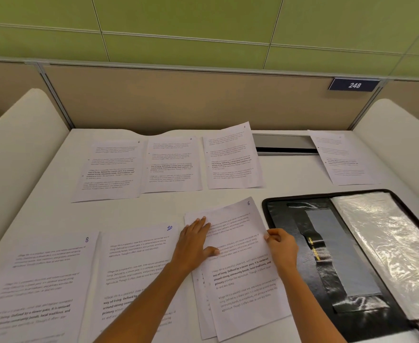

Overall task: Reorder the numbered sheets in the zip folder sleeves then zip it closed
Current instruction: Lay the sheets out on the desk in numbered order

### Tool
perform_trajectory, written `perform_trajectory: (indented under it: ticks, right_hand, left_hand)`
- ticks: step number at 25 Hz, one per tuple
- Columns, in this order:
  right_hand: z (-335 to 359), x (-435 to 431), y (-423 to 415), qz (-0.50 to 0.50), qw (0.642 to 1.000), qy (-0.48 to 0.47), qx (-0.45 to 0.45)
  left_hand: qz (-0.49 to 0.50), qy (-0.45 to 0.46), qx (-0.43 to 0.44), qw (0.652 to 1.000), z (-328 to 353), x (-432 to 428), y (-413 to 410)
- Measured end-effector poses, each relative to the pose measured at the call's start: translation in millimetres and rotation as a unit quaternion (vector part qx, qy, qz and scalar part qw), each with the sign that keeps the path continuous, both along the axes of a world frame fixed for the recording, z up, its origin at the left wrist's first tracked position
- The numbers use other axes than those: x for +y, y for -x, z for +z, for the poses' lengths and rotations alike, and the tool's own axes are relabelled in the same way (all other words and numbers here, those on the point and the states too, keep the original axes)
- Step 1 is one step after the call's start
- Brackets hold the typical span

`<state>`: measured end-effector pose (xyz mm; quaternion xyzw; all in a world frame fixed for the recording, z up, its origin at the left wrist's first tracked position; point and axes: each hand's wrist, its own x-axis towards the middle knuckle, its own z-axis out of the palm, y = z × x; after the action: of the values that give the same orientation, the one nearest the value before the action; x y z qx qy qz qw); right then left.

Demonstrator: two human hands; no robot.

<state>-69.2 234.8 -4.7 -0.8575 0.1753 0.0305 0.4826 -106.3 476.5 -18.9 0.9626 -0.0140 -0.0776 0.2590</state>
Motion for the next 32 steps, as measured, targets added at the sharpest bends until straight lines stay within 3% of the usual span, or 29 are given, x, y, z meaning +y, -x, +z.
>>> perform_trajectory:
  ticks: [6, 10, 14, 18, 22, 27, 32]
  right_hand:
    - [4, -11, -13, -0.036, 0.995, -0.094, 0.028]
    - [10, -15, -27, -0.044, 0.989, -0.134, 0.043]
    - [19, -8, -40, -0.041, 0.983, -0.173, 0.048]
    - [24, 12, -57, -0.024, 0.979, -0.198, 0.047]
    - [31, 45, -69, 0.002, 0.972, -0.23, 0.049]
    - [34, 102, -73, 0.021, 0.968, -0.246, 0.051]
    - [32, 186, -72, 0.007, 0.962, -0.267, 0.055]
  left_hand:
    - [0.088, 0.062, -0.008, 0.994, 8, -2, 1]
    - [0.172, 0.163, -0.002, 0.972, 17, -7, -2]
    - [0.28, 0.301, 0.021, 0.911, 32, -12, -9]
    - [0.404, 0.409, 0.008, 0.818, 26, 6, -13]
    - [0.448, 0.473, -0.007, 0.759, 25, 38, -10]
    - [0.446, 0.523, -0.025, 0.726, 33, 86, -3]
    - [0.452, 0.527, -0.031, 0.719, 40, 165, 3]
